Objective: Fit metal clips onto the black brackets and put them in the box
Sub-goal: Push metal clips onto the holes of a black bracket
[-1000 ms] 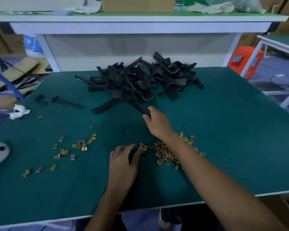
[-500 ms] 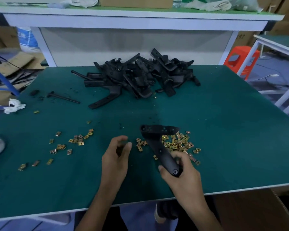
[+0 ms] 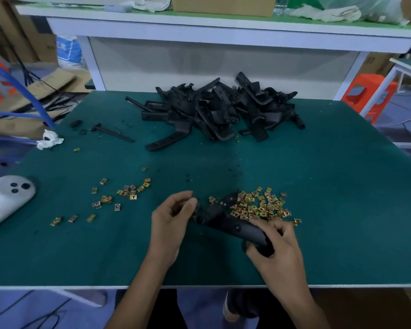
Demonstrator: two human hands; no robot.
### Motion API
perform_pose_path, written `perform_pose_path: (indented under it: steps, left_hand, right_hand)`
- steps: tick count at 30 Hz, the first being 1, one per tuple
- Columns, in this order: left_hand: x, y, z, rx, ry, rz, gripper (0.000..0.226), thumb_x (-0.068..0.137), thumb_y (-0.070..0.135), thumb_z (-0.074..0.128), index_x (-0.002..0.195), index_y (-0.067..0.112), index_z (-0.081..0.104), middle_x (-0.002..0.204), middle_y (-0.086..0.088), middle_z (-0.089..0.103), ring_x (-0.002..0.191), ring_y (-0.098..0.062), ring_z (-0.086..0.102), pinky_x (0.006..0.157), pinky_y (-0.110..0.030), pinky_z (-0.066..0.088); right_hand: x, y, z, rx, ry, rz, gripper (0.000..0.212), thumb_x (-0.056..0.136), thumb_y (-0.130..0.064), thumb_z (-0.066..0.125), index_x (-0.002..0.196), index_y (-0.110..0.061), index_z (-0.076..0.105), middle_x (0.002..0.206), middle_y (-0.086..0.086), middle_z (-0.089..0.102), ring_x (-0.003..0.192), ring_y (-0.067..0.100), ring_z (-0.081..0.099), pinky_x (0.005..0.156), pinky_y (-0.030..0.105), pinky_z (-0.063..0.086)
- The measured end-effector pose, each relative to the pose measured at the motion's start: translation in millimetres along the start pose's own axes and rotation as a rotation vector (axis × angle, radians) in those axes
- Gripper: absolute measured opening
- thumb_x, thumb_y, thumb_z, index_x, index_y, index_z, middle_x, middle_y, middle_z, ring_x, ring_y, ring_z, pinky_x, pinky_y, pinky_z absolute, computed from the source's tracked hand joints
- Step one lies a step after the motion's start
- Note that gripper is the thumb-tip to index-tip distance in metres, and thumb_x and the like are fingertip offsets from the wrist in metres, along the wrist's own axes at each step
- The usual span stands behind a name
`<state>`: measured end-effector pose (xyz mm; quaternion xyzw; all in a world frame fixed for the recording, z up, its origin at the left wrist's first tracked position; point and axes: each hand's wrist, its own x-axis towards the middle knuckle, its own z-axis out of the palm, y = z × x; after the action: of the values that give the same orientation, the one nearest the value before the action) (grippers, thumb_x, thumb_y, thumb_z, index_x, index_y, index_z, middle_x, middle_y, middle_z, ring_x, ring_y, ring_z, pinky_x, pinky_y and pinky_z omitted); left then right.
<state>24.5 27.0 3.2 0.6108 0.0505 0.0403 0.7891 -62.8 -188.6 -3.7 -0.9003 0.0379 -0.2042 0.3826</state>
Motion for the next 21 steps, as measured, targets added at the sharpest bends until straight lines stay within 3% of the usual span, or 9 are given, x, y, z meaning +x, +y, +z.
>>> perform_pose_path:
  steps: [3,7,12,16,21]
  left_hand:
    - [-1.0,2.3,0.4,-0.006,-0.038,0.001,0.017,0.091,0.007,0.069,0.097,0.020,0.079,0.090,0.003,0.077,0.086,-0.005,0.068,0.076,-0.014,0.052]
    - [-1.7,4.3,-0.3,-0.022,-0.104,0.009,0.031,0.094,0.002,0.064,0.097,0.028,0.081,0.101,0.004,0.078,0.094,-0.002,0.068,0.082,-0.014,0.051]
    - [-0.8,1.0,-3.4,0.036,-0.139,-0.003,0.026,0.093,0.008,0.069,0.098,0.030,0.081,0.095,0.003,0.077,0.087,-0.004,0.068,0.070,-0.016,0.052]
    - [0.2,-1.9,-4.4,0.061,-0.145,0.023,0.019,0.091,0.009,0.072,0.096,0.025,0.081,0.094,-0.001,0.077,0.088,-0.009,0.069,0.076,-0.016,0.052]
    - [0.6,-3.2,-5.4,0.059,-0.161,0.025,0.021,0.091,0.007,0.071,0.094,0.025,0.081,0.092,-0.001,0.077,0.086,-0.008,0.068,0.076,-0.016,0.051]
  right_hand:
    - [-0.8,0.3,0.5,-0.027,-0.001,-0.003,0.055,0.075,-0.015,0.088,0.123,-0.034,0.071,0.109,-0.013,0.044,0.098,-0.002,0.051,0.077,0.026,0.047]
    - [-0.1,-2.7,0.4,-0.041,-0.002,0.012,0.053,0.074,-0.014,0.088,0.123,-0.030,0.073,0.109,-0.006,0.050,0.089,0.005,0.052,0.074,0.034,0.053]
    - [0.9,-1.4,-1.0,-0.072,-0.037,0.000,0.053,0.076,-0.019,0.088,0.125,-0.031,0.072,0.109,-0.005,0.051,0.091,0.015,0.059,0.071,0.035,0.053]
    - [1.2,-3.4,-0.4,-0.106,-0.054,-0.007,0.052,0.077,-0.037,0.088,0.126,-0.033,0.071,0.111,-0.008,0.048,0.094,0.013,0.058,0.072,0.034,0.053]
    - [1.3,-3.3,1.2,-0.129,-0.037,-0.017,0.050,0.075,-0.036,0.089,0.123,-0.028,0.074,0.108,-0.007,0.049,0.091,0.014,0.059,0.066,0.037,0.055]
